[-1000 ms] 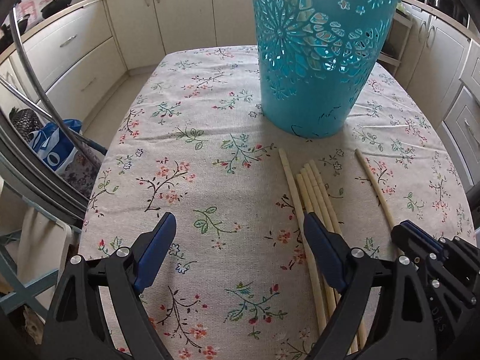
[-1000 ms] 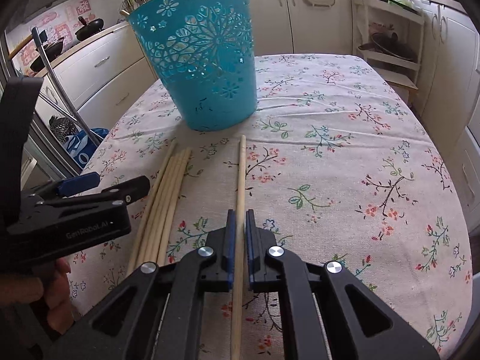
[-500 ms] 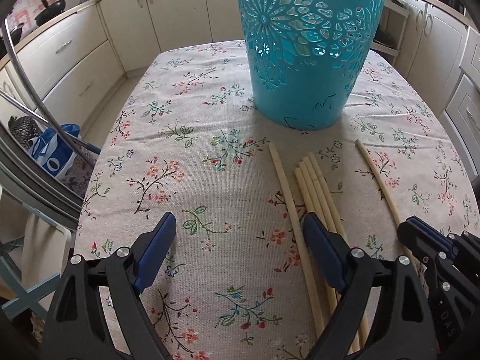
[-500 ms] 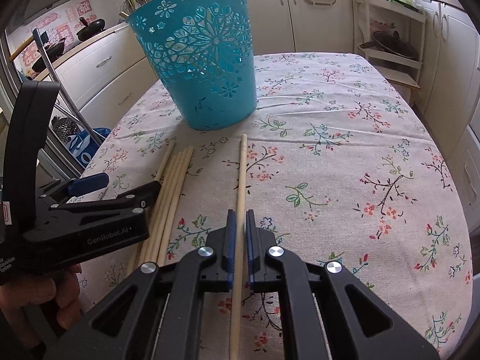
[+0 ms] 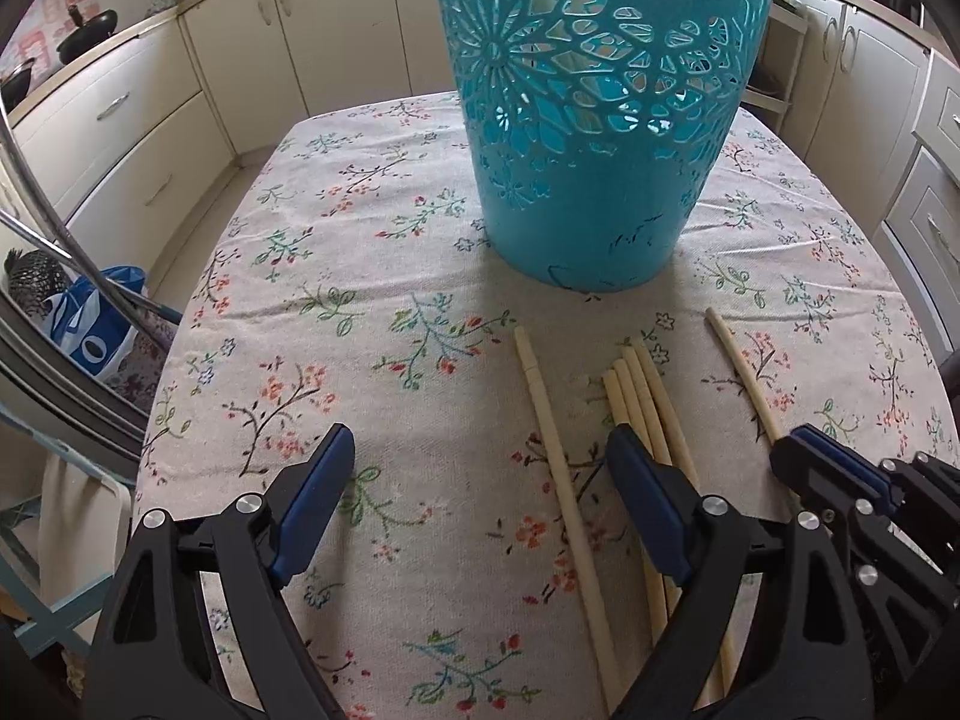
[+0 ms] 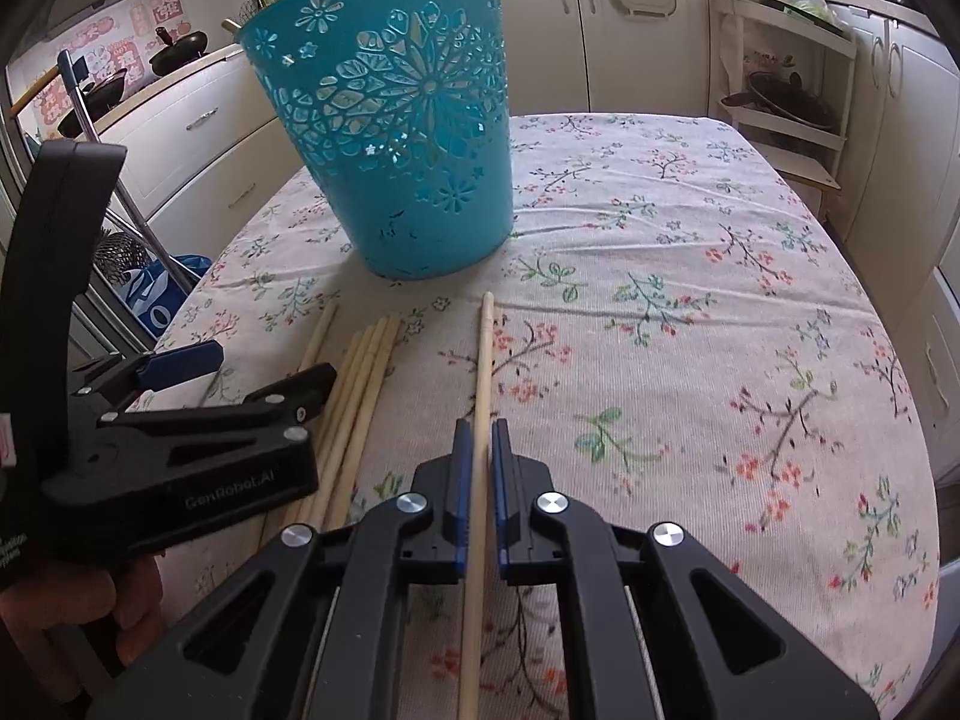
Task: Organize utensils
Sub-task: 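Close the left tool on a wooden chopstick beside the bundle, then lift the chopstick with the left tool over the teal basket and open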
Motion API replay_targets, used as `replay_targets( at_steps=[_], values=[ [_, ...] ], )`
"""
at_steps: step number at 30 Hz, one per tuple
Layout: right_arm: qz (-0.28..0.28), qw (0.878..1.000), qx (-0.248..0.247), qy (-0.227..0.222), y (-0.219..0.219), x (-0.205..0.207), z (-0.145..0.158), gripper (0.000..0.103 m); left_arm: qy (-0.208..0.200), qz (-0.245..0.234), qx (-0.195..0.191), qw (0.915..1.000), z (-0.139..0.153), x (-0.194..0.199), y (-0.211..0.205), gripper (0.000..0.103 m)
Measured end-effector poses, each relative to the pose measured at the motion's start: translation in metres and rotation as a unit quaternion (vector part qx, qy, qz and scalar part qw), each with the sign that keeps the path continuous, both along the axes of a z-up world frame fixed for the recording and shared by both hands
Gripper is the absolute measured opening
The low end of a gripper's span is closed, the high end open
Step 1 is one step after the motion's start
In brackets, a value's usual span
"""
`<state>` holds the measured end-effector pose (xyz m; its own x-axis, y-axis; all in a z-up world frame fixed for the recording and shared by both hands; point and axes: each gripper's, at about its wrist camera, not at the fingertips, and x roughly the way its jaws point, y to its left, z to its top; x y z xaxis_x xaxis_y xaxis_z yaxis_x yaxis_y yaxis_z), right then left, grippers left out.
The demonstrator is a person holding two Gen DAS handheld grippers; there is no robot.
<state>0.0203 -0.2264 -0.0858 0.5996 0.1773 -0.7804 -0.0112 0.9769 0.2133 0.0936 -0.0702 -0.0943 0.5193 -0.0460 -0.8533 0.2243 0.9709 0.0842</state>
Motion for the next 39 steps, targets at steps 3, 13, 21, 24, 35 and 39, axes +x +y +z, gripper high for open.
replay_targets(
  at_steps=[3,13,21,24,35,39],
  values=[
    [0.003,1.000,0.000,0.008,0.002,0.009,0.000,0.007,-0.002,-0.008,-0.014,0.9999,0.000,0.005,-0.004,0.071],
    [0.025,0.999,-0.014,0.023,0.006,-0.001,0.003,0.006,0.037,-0.050,-0.077,0.9951,0.007,-0.001,0.004,0.006],
    [0.022,1.000,0.006,0.021,0.004,0.000,0.002,0.006,0.051,-0.046,-0.079,0.9945,0.008,0.000,0.015,0.012],
    [0.022,1.000,0.002,0.020,0.007,0.002,0.003,0.007,0.040,-0.044,-0.062,0.9963,0.008,0.001,0.011,0.026],
    [0.018,0.999,0.022,0.017,0.002,0.002,0.000,0.006,-0.010,-0.082,-0.066,0.9944,0.040,-0.023,0.007,0.005],
    [0.011,0.999,0.045,0.017,-0.004,0.001,-0.001,0.006,-0.069,-0.115,-0.114,0.9844,0.088,-0.052,0.017,0.005]
  ],
)
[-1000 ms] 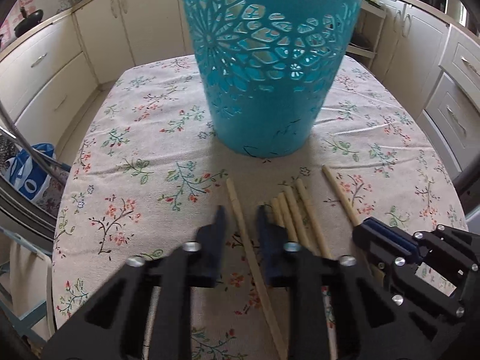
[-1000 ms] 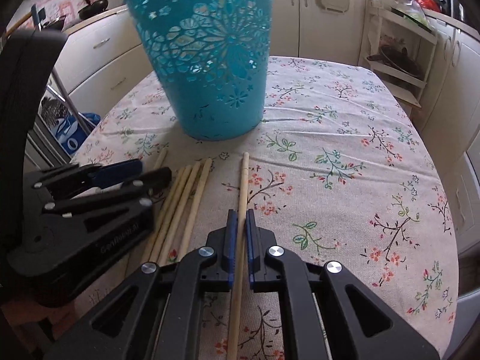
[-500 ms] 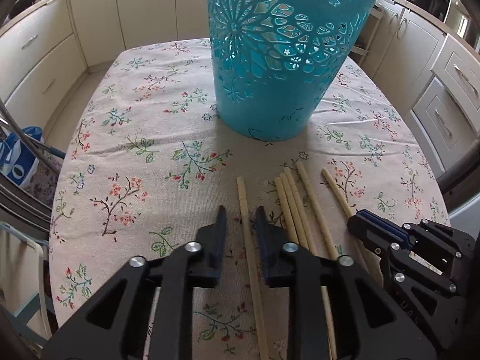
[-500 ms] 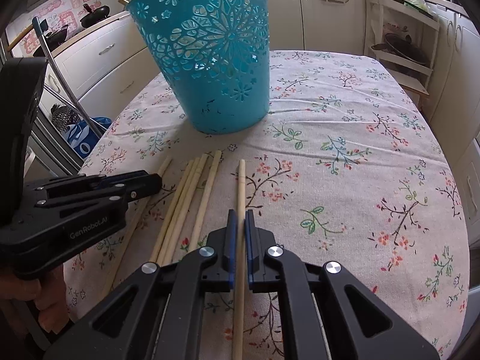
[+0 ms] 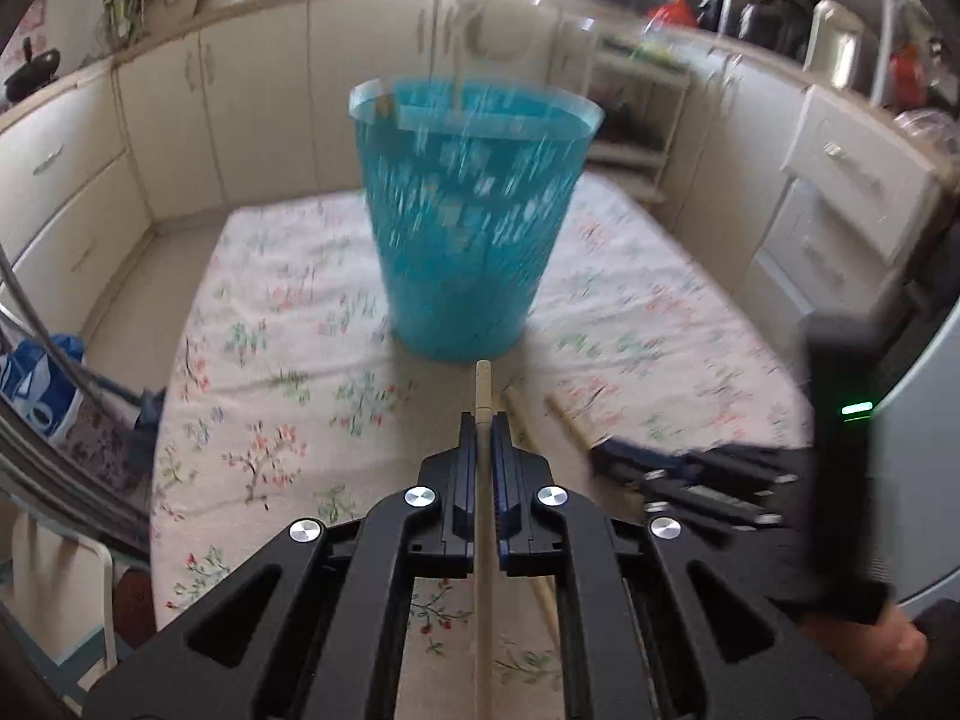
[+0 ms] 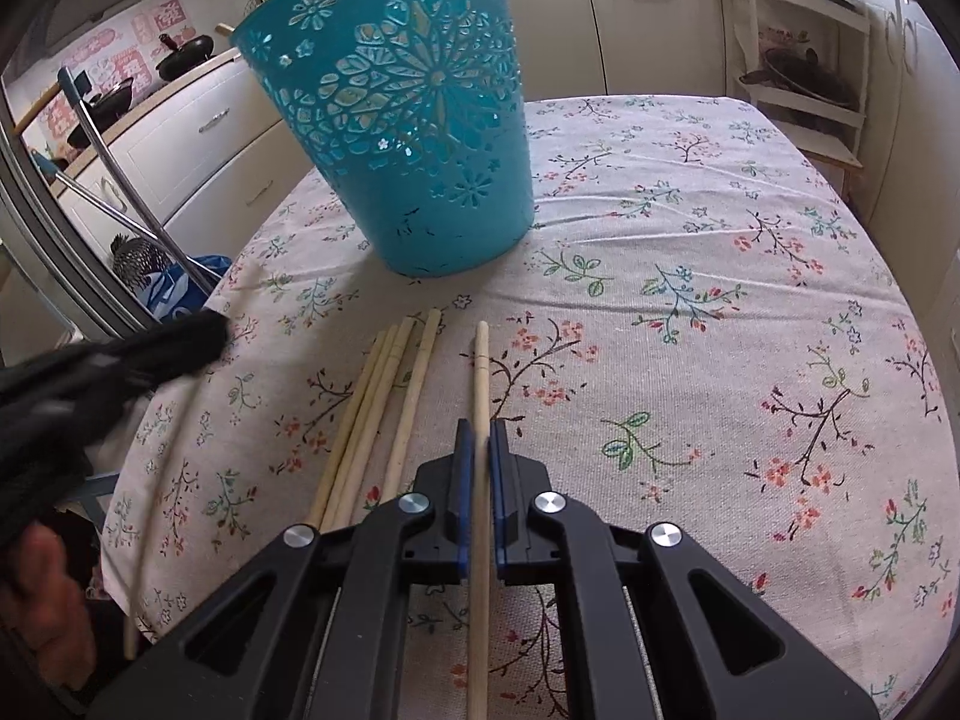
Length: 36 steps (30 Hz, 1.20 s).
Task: Organize utensils
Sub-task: 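Lift the chopstick with the left tool over the teal basket and open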
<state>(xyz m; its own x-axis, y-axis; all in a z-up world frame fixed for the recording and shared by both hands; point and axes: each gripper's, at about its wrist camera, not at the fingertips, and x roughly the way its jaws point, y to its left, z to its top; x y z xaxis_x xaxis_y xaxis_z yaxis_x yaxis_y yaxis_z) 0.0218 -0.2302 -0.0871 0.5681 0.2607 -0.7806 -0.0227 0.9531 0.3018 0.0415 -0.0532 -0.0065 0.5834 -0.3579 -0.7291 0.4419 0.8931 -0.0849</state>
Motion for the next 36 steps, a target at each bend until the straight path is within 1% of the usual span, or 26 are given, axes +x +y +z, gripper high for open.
replay_targets(
  at_steps=[2,5,7,9,11,14,17,19,20,22,26,30,32,36],
  values=[
    [-0.001,1.000,0.002,-0.001,0.000,0.000,0.000,0.006,-0.032,-0.014,-0.032,0.9989,0.026,-0.010,0.005,0.005],
    [-0.002,1.000,0.000,-0.004,0.001,-0.001,0.000,0.006,-0.079,-0.017,-0.074,0.9940,0.070,-0.013,0.011,0.005],
    [-0.003,1.000,0.003,-0.005,0.000,-0.001,0.000,0.006,-0.107,-0.012,-0.107,0.9884,0.098,-0.005,0.013,0.005],
    [-0.004,1.000,0.005,-0.005,0.000,-0.001,0.000,0.006,-0.138,-0.004,-0.130,0.9819,0.122,0.003,0.012,0.005],
    [-0.004,1.000,0.007,-0.006,-0.002,-0.001,-0.001,0.006,-0.157,0.005,-0.141,0.9775,0.137,0.012,0.009,0.005],
    [-0.004,1.000,0.009,-0.007,-0.003,-0.002,-0.001,0.006,-0.186,0.025,-0.161,0.9688,0.157,0.039,0.002,0.005],
    [-0.003,1.000,0.014,-0.007,-0.004,-0.001,-0.001,0.006,-0.210,0.047,-0.182,0.9595,0.172,0.062,-0.005,0.005],
    [-0.002,1.000,0.019,-0.006,-0.005,-0.001,-0.001,0.006,-0.226,0.062,-0.189,0.9537,0.179,0.074,-0.011,0.005],
    [-0.002,1.000,0.022,-0.005,-0.006,0.000,-0.001,0.006,-0.239,0.071,-0.189,0.9497,0.181,0.082,-0.015,0.005],
    [-0.001,1.000,0.026,-0.003,-0.008,0.001,-0.001,0.006,-0.251,0.086,-0.187,0.9458,0.180,0.093,-0.022,0.005],
    [0.002,0.999,0.033,-0.001,-0.010,0.001,-0.001,0.006,-0.242,0.111,-0.195,0.9439,0.161,0.122,-0.030,0.005],
    [0.004,0.999,0.037,0.000,-0.011,0.001,-0.002,0.006,-0.235,0.132,-0.199,0.9422,0.137,0.137,-0.033,0.005],
    [0.005,0.999,0.038,0.000,-0.011,0.001,-0.001,0.006,-0.231,0.137,-0.198,0.9427,0.125,0.142,-0.034,0.005],
    [0.007,0.999,0.038,0.001,-0.011,0.001,-0.001,0.006,-0.221,0.138,-0.183,0.9478,0.103,0.146,-0.035,0.005]
  ],
)
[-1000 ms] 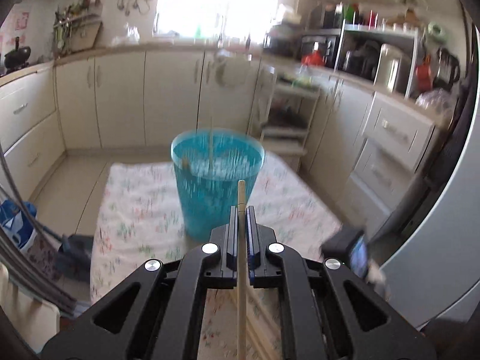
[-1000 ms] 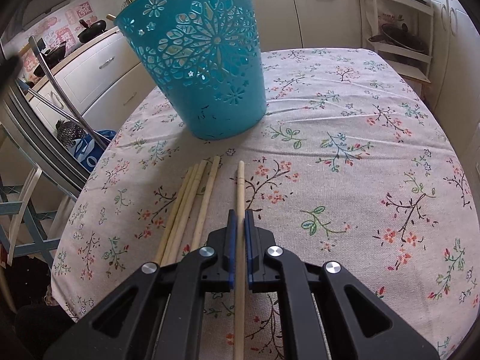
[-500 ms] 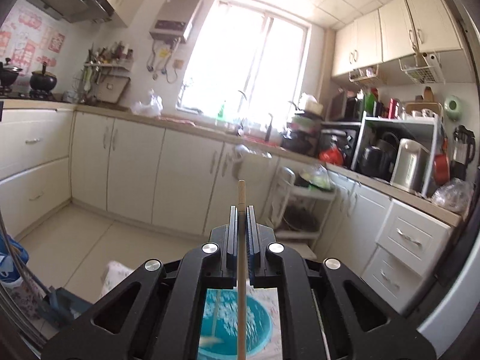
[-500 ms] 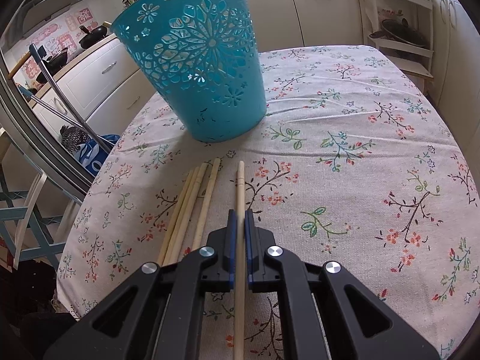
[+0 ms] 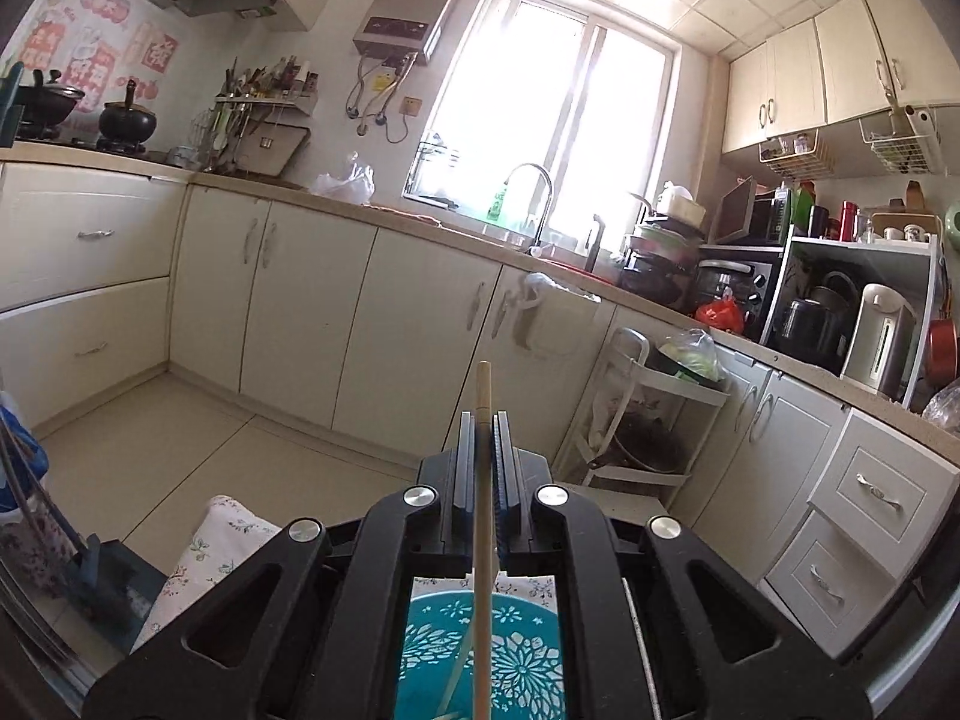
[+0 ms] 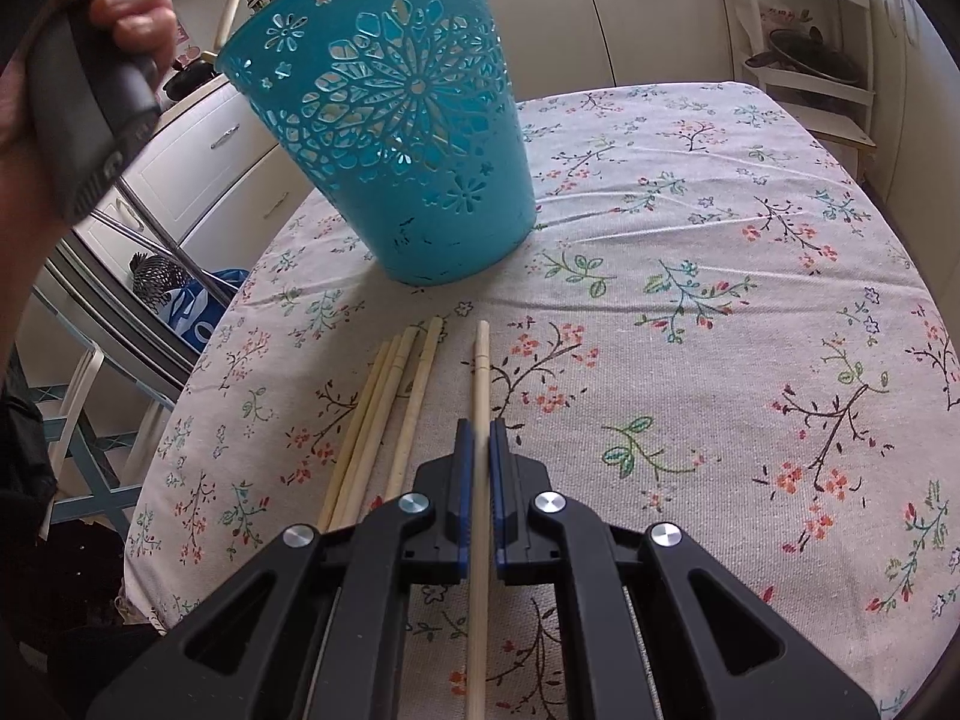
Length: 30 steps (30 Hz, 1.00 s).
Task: Organize utensils
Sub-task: 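Lift the chopstick with the left tool over the teal basket and open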
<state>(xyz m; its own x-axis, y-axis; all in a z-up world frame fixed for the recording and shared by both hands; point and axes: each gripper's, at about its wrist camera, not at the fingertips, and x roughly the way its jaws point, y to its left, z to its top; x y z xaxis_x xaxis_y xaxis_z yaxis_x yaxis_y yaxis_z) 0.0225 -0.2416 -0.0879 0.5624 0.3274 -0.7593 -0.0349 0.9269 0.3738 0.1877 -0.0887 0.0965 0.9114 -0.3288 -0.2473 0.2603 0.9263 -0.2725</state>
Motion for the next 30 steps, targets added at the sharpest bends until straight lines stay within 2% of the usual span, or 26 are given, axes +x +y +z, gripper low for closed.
replay_targets(
  at_steps=[5,10,13,18,21,24,27,30],
  values=[
    [0.002,1.000,0.000,0.002,-0.001,-0.001,0.000,0.006,0.020,-0.003,0.024,0.9995,-0.020,-0.005,0.000,0.005],
    [0.000,1.000,0.000,0.001,-0.001,-0.002,0.000,0.006,0.028,-0.004,0.019,0.9994,-0.026,-0.009,0.011,0.005],
    [-0.001,1.000,-0.003,0.000,0.001,-0.002,0.000,0.006,0.029,-0.010,0.010,0.9995,-0.021,-0.008,0.015,0.005],
    [-0.001,1.000,-0.001,0.002,0.000,-0.001,0.000,0.006,-0.007,-0.022,-0.022,0.9995,0.010,-0.015,0.020,0.005],
    [0.002,1.000,-0.001,0.002,0.000,-0.001,0.000,0.006,-0.012,-0.031,-0.028,0.9990,0.023,-0.017,0.020,0.005],
    [0.004,1.000,0.003,0.003,-0.002,0.000,0.000,0.006,0.009,-0.038,-0.041,0.9984,0.024,-0.016,0.031,0.005],
    [0.005,1.000,0.006,0.005,-0.004,0.000,0.000,0.006,0.057,-0.036,-0.067,0.9955,0.011,-0.012,0.061,0.005],
    [0.008,1.000,0.009,0.006,-0.007,0.000,-0.001,0.006,0.098,-0.024,-0.061,0.9930,-0.013,-0.015,0.097,0.014]
  ],
)
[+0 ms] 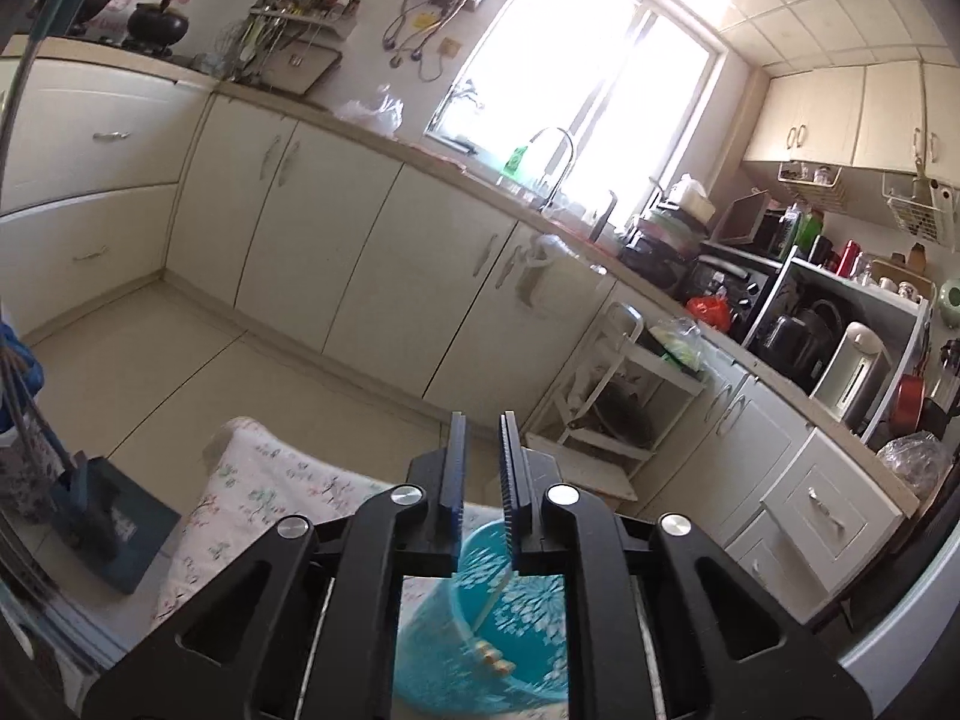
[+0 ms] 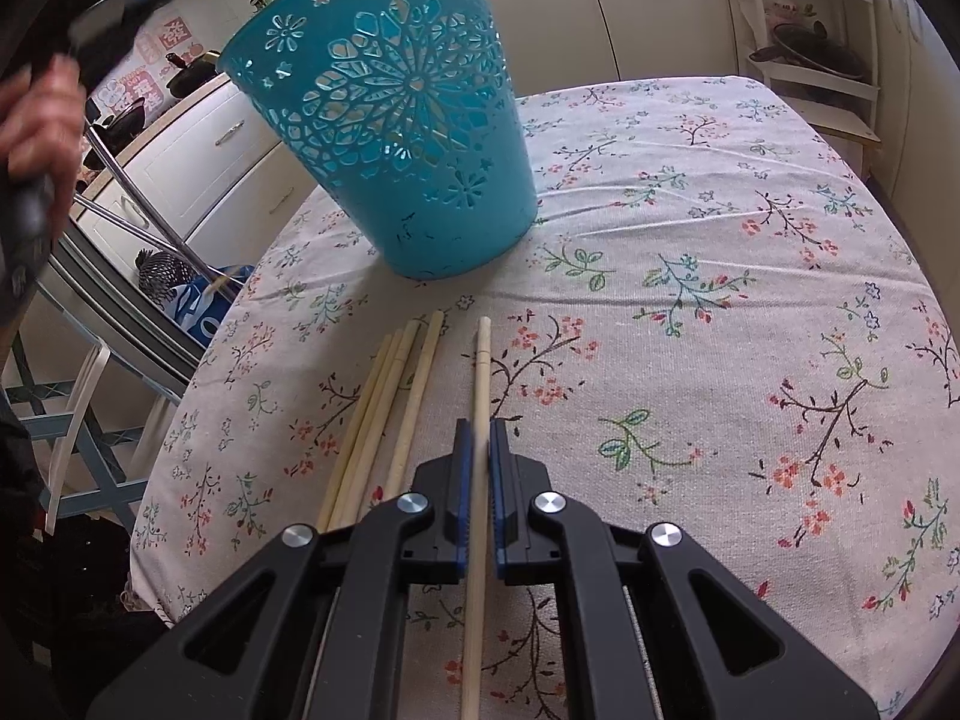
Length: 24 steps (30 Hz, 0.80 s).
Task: Organize utensils
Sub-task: 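Lift the chopstick with the left tool over the teal basket and open, then close the left tool on another chopstick lying on the cloth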
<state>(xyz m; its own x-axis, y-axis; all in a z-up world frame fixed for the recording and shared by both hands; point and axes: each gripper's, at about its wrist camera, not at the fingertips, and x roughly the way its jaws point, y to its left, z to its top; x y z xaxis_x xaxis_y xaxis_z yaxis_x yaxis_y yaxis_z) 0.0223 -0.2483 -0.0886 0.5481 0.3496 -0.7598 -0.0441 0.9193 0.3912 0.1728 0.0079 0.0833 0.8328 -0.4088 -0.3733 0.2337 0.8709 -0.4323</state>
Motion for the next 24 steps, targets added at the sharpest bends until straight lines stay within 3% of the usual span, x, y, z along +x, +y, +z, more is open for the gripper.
replay_targets(
  at_steps=[4,6,10,12,15,17,19,20,22,23,24],
  values=[
    [0.002,1.000,0.000,0.001,-0.002,0.000,0.000,0.006,0.069,-0.002,0.051,0.9963,-0.042,-0.006,0.035,0.034],
    [0.002,1.000,-0.001,0.002,-0.001,0.000,0.001,0.006,0.118,-0.008,0.086,0.9893,-0.070,-0.007,0.049,0.041],
    [0.000,1.000,-0.005,0.001,0.001,0.000,0.002,0.008,0.166,-0.019,0.122,0.9784,-0.108,-0.016,0.067,0.041],
    [0.000,1.000,-0.006,0.000,0.003,-0.001,0.002,0.009,0.169,-0.057,0.180,0.9673,-0.120,-0.024,0.060,0.043],
    [0.001,1.000,-0.011,-0.003,0.007,0.000,0.002,0.013,0.177,-0.111,0.258,0.9433,-0.138,-0.034,0.044,0.044],
    [0.003,1.000,-0.014,-0.005,0.009,0.001,0.002,0.016,0.179,-0.124,0.298,0.9293,-0.148,-0.038,0.036,0.044],
    [0.005,1.000,-0.016,-0.007,0.010,0.001,0.003,0.019,0.182,-0.135,0.317,0.9212,-0.157,-0.040,0.030,0.044],
    [0.006,1.000,-0.017,-0.007,0.011,0.001,0.003,0.020,0.184,-0.137,0.328,0.9163,-0.163,-0.040,0.028,0.043],
    [0.006,1.000,-0.019,-0.009,0.011,0.001,0.004,0.022,0.189,-0.140,0.339,0.9111,-0.172,-0.040,0.024,0.023],
    [0.006,1.000,-0.019,-0.009,0.012,0.001,0.004,0.022,0.183,-0.138,0.332,0.9149,-0.174,-0.041,0.026,0.019],
    [0.007,1.000,-0.019,-0.009,0.012,0.001,0.004,0.022,0.185,-0.137,0.324,0.9175,-0.175,-0.041,0.027,0.006]
  ],
)
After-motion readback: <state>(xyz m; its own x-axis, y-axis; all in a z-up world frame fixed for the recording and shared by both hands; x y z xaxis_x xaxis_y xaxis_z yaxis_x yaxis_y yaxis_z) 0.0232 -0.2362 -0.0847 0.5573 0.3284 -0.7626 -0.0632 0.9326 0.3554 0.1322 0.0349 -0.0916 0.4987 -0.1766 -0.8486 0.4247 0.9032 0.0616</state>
